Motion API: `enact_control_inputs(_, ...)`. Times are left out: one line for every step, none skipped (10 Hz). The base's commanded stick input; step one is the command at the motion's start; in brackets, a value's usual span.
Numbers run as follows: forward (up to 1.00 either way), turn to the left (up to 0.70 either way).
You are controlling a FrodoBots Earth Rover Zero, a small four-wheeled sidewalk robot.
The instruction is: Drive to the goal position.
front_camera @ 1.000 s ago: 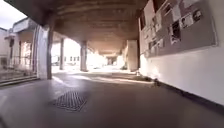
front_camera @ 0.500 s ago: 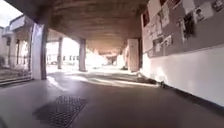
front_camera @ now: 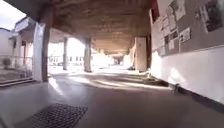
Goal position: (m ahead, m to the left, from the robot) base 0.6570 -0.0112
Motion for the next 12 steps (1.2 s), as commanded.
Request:
enact_control_inputs(0.85,0.0)
enact_control_inputs(0.85,0.0)
enact_control_inputs(0.85,0.0)
enact_control_inputs(0.85,0.0)
enact_control_inputs(0.85,0.0)
enact_control_inputs(0.85,0.0)
enact_control_inputs(0.85,0.0)
enact_control_inputs(0.85,0.0)
enact_control_inputs(0.85,0.0)
enact_control_inputs(0.85,0.0)
enact_control_inputs(0.85,0.0)
enact_control_inputs(0.85,0.0)
